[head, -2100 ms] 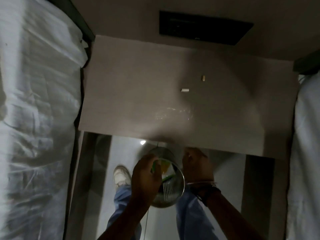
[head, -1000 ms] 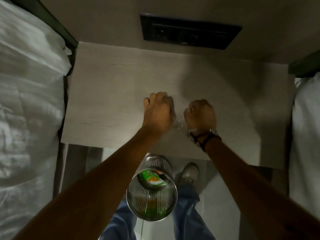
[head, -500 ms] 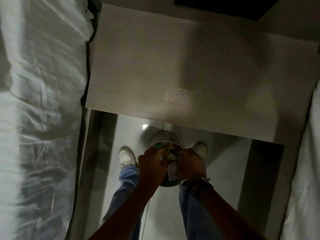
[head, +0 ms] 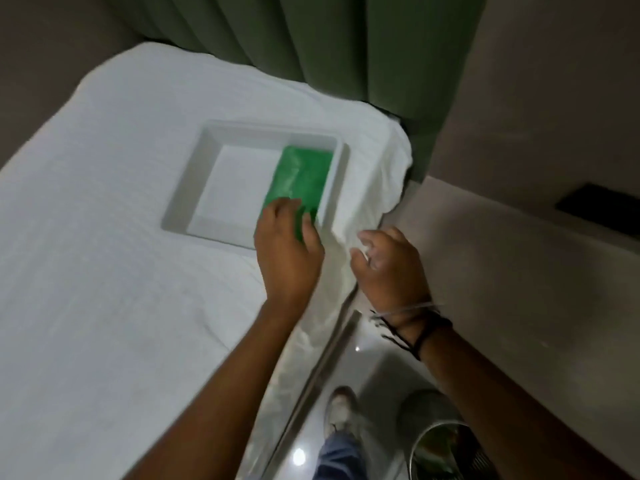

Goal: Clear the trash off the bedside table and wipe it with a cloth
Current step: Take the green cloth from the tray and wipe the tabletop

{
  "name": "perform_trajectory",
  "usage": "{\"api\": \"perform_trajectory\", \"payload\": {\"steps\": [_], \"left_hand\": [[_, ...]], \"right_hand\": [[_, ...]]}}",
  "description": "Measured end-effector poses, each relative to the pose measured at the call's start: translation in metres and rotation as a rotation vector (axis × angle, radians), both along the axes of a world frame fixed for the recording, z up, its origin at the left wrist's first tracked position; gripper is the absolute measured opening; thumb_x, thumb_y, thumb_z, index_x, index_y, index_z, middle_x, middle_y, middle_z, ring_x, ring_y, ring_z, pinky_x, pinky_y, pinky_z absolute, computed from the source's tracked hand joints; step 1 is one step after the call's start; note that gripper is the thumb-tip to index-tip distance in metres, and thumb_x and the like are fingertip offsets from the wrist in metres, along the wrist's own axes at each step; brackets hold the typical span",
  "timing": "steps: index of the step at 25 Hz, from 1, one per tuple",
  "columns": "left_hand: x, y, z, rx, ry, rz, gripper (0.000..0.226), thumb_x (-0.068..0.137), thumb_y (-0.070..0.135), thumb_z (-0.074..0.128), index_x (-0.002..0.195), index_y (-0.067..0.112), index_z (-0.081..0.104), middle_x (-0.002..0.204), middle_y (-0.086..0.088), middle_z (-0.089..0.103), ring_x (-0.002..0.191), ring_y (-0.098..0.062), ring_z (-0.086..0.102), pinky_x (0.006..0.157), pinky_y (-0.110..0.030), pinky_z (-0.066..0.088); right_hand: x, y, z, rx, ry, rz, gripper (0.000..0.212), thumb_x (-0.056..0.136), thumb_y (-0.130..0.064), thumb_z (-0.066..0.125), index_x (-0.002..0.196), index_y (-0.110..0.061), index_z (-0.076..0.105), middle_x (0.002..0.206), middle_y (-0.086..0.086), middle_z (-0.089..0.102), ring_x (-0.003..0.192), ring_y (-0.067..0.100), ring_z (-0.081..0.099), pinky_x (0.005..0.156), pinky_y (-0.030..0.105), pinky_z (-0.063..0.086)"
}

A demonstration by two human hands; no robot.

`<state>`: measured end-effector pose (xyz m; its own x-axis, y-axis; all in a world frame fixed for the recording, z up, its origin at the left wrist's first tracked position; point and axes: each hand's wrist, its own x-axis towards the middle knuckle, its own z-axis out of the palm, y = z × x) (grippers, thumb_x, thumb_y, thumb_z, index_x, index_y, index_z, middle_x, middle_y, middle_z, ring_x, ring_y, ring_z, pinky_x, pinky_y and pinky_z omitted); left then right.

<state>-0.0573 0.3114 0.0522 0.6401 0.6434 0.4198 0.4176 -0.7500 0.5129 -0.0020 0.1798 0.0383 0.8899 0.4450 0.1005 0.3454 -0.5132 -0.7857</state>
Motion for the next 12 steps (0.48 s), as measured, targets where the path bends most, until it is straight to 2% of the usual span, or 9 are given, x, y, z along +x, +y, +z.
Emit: {"api": "perform_trajectory", "payload": {"steps": [1,3,6,8,10,12], "left_hand": [[0.013,0.03,0.005,-0.041,0.076,0.056,0.031,0.089,0.015,0.06,0.116,0.0,0.063,0.116,-0.021,0.063,0.105,-0.036,0.06,0.089,-0.041,0.049],[0.036,0.075,0.004,-0.254,0.314,0.131,0.041,0.087,0.025,0.063,0.12,0.001,0.058,0.119,-0.021,0.061,0.109,-0.038,0.06,0.089,-0.043,0.05],[0.058,0.107,-0.003,-0.465,0.628,0.1,0.044,0.078,0.037,0.071,0.106,0.003,0.062,0.108,-0.017,0.066,0.102,-0.036,0.063,0.083,-0.041,0.054],[0.063,0.114,-0.008,-0.527,0.627,0.097,0.038,0.071,0.032,0.074,0.093,0.003,0.066,0.093,-0.014,0.069,0.091,-0.034,0.067,0.073,-0.036,0.054],[0.066,0.115,-0.007,-0.647,0.499,0.113,0.026,0.066,0.022,0.075,0.08,0.002,0.066,0.072,-0.01,0.064,0.074,-0.03,0.067,0.06,-0.031,0.048],[0.063,0.11,0.008,-0.845,0.338,0.065,0.016,0.068,0.014,0.076,0.072,0.007,0.062,0.063,-0.008,0.06,0.059,-0.025,0.061,0.055,-0.029,0.047]], "right_hand": [[0.006,0.029,0.01,0.088,0.009,0.0,0.023,0.078,-0.01,0.066,0.1,-0.004,0.069,0.097,0.016,0.067,0.083,0.028,0.066,0.076,0.037,0.057],[0.018,0.074,0.021,0.139,0.028,0.027,0.028,0.079,-0.008,0.066,0.106,0.0,0.067,0.103,0.02,0.066,0.087,0.032,0.066,0.079,0.041,0.058],[0.03,0.107,0.02,0.104,0.092,0.008,0.03,0.08,-0.008,0.065,0.109,0.001,0.066,0.107,0.022,0.064,0.09,0.036,0.065,0.084,0.046,0.056],[0.03,0.114,0.019,0.09,0.101,-0.034,0.03,0.079,-0.007,0.065,0.108,0.001,0.066,0.106,0.021,0.065,0.09,0.037,0.065,0.085,0.045,0.055],[0.033,0.117,0.018,0.048,0.06,-0.081,0.031,0.076,-0.003,0.063,0.107,0.0,0.067,0.104,0.022,0.066,0.09,0.035,0.065,0.085,0.04,0.054],[0.035,0.113,0.023,0.1,0.039,-0.146,0.03,0.074,-0.002,0.064,0.103,0.0,0.068,0.1,0.021,0.066,0.084,0.033,0.066,0.08,0.038,0.054]]}}
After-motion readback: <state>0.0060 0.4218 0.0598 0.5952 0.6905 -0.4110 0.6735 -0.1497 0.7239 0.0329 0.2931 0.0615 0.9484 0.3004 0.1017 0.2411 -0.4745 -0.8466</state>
